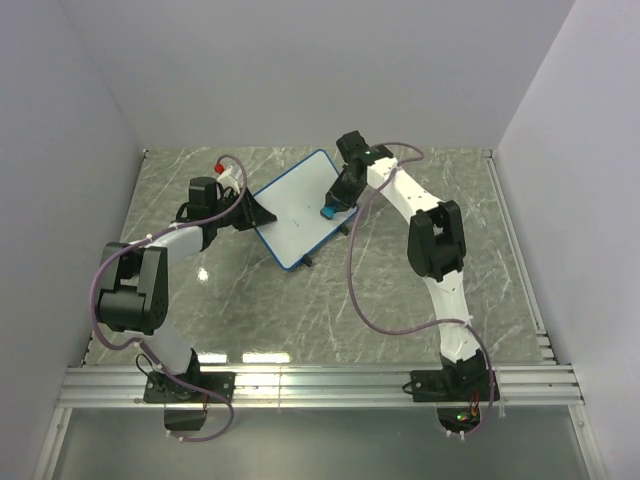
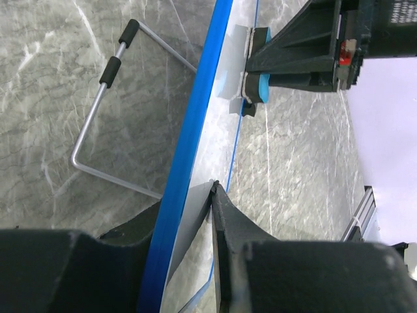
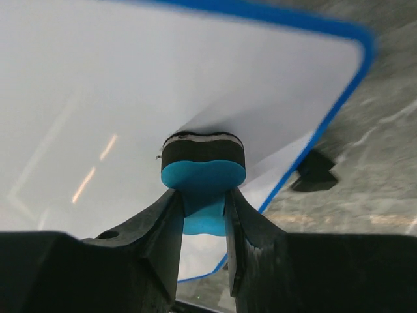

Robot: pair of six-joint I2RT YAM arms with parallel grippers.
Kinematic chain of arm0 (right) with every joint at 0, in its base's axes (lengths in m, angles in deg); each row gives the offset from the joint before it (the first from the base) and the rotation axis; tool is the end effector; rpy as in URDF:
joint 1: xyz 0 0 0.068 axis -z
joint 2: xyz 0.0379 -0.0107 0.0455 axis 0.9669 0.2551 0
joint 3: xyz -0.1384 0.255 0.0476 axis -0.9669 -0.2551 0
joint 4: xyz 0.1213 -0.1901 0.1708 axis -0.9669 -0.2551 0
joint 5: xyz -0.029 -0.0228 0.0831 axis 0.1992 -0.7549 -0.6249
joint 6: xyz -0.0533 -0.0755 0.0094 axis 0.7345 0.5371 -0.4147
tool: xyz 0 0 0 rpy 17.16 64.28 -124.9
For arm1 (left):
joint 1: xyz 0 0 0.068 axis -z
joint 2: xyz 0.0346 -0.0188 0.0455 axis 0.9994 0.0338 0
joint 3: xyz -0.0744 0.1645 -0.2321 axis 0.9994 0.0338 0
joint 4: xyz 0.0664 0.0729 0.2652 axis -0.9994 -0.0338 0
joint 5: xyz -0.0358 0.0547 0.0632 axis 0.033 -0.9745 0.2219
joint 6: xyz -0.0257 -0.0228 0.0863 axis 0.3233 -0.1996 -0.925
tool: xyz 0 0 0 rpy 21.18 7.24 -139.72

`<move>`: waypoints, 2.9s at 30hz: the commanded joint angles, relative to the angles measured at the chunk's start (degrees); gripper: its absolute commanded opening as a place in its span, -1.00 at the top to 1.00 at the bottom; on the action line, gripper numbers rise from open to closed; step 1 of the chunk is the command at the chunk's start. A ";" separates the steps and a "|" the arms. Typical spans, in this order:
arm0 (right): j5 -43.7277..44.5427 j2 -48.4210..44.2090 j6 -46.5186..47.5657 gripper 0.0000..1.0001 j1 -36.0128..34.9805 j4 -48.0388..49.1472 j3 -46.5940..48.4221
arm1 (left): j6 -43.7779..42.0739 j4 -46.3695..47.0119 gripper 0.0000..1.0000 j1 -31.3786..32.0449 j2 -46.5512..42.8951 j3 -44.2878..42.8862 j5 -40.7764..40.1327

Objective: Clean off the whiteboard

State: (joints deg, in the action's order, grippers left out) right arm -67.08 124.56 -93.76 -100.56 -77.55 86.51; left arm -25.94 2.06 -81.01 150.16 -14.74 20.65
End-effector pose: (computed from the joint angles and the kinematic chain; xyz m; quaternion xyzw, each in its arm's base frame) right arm 0.5017 0.2525 0.1797 0.2334 0.9435 0.2030 0.1189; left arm 0.3958 -0.1020 0.1879 0.0059 0.8350 -0.4214 0.3539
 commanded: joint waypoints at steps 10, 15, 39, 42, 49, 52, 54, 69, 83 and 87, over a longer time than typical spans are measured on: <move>-7.36 5.25 -4.46 1.00 -11.75 10.35 4.86 | -4.65 -6.62 0.99 2.53 2.48 -0.01 -5.52; -4.19 1.91 -2.00 1.00 -10.08 10.43 -1.20 | -4.65 -6.80 0.99 2.71 2.04 0.26 -5.52; 3.45 -3.02 0.64 1.00 0.91 9.56 -8.52 | -4.38 -6.62 0.99 2.79 1.42 0.35 -4.64; 3.11 -1.00 -0.06 1.00 1.26 9.29 -5.70 | -4.38 -6.80 0.99 2.79 1.16 0.61 -4.64; 1.09 0.50 -2.43 1.00 1.26 10.52 -5.43 | -4.47 -6.98 0.99 2.79 0.54 0.79 -4.90; -0.40 -1.07 -3.31 1.00 0.30 13.06 -7.27 | -4.38 -6.80 0.99 2.79 0.89 0.61 -4.64; -1.46 -1.78 -4.28 1.00 0.12 15.00 -8.15 | -4.30 -6.71 0.99 2.79 1.15 0.61 -4.55; -9.90 -0.64 -8.50 1.00 -9.97 19.93 -7.19 | -4.56 -6.80 0.99 3.32 2.12 0.08 -4.81; -13.95 1.21 -6.48 1.00 -15.18 19.31 -3.76 | -4.47 -10.58 0.99 1.65 -6.14 2.98 -28.11; -11.23 -0.19 -6.12 1.00 -12.63 18.61 -4.63 | -4.73 -9.96 0.99 2.88 -3.94 2.11 -22.75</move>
State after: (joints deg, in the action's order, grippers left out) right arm -77.86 122.04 -99.57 -112.78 -63.62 83.62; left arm -24.45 -1.64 -79.70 144.13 -13.08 7.29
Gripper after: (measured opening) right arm 0.342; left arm 0.265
